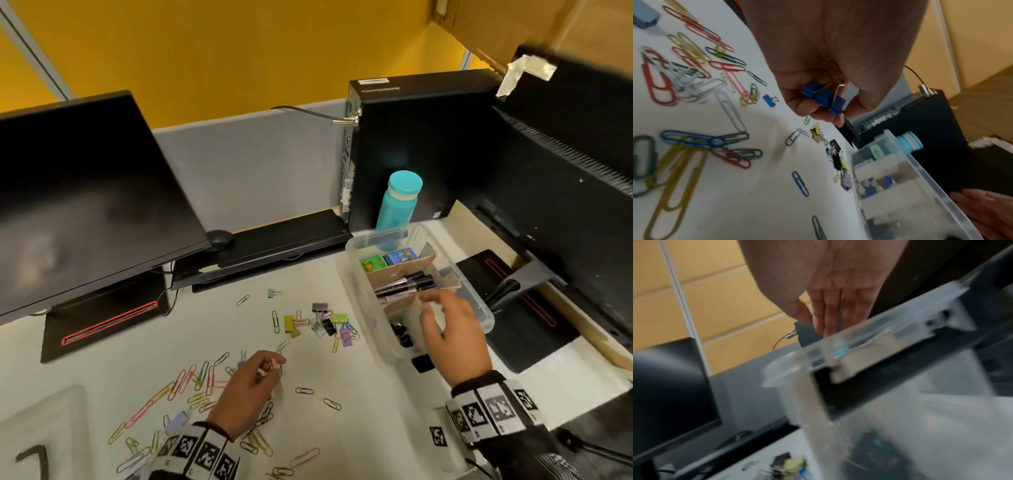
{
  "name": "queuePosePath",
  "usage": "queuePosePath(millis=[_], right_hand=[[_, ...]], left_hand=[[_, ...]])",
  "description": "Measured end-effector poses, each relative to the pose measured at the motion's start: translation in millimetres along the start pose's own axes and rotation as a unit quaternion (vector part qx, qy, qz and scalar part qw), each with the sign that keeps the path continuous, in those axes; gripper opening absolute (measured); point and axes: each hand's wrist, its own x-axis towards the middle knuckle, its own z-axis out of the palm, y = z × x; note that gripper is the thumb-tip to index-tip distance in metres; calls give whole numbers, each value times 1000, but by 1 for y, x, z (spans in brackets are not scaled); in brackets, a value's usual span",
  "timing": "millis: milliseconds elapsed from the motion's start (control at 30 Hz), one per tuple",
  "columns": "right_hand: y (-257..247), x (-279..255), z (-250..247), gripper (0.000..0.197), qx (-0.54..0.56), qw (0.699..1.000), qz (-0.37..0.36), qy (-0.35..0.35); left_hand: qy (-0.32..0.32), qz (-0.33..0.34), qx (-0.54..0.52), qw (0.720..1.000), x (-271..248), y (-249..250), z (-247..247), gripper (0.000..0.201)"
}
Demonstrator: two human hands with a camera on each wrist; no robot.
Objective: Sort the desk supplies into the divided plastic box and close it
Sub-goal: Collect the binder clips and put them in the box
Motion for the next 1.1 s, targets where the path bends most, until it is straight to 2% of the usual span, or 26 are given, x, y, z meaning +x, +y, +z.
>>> queuePosePath(millis=[67, 167, 233, 333, 433, 500, 600, 700, 733, 800, 867, 933, 1000, 1100], right_hand=[[17, -1, -5, 31, -61, 997, -4, 48], [37, -8, 1, 49, -164, 986, 33, 27], [42, -12, 7, 59, -189, 981, 39, 16], [42, -13, 11, 65, -181, 982, 41, 21], [42, -13, 11, 63, -183, 982, 33, 27], [42, -14, 11, 63, -186, 982, 30, 26], [45, -14, 11, 62, -177, 984, 22, 21], [47, -15, 11, 59, -158, 987, 18, 19], [47, -15, 11, 58, -150, 988, 18, 23], [41, -16, 8, 56, -122, 992, 6, 34], [28, -21, 6, 52, -95, 994, -44, 29], [8, -28, 7, 45, -77, 988, -132, -10], [-8, -37, 18, 37, -48, 975, -206, -64], [-22, -52, 57, 37, -19, 957, -244, -156]], left_hand=[[-18, 39, 32, 999, -4, 16, 8, 18], [-30, 140, 106, 984, -3, 61, 28, 19], [-34, 221, 156, 962, 5, 94, 47, 23], [-41, 327, 237, 914, 26, 134, 81, 30], [-66, 403, 355, 841, 51, 152, 116, 35], [-69, 394, 401, 824, 66, 150, 130, 36], [-94, 360, 420, 828, 73, 141, 136, 44], [-89, 389, 416, 817, 67, 141, 133, 45], [-80, 402, 399, 820, 63, 143, 129, 42], [-34, 405, 344, 846, 56, 141, 116, 34], [15, 364, 304, 880, 49, 125, 94, 28], [28, 308, 325, 894, 46, 95, 71, 27], [9, 239, 393, 888, 48, 57, 52, 37], [-30, 150, 479, 864, 60, 23, 35, 55]])
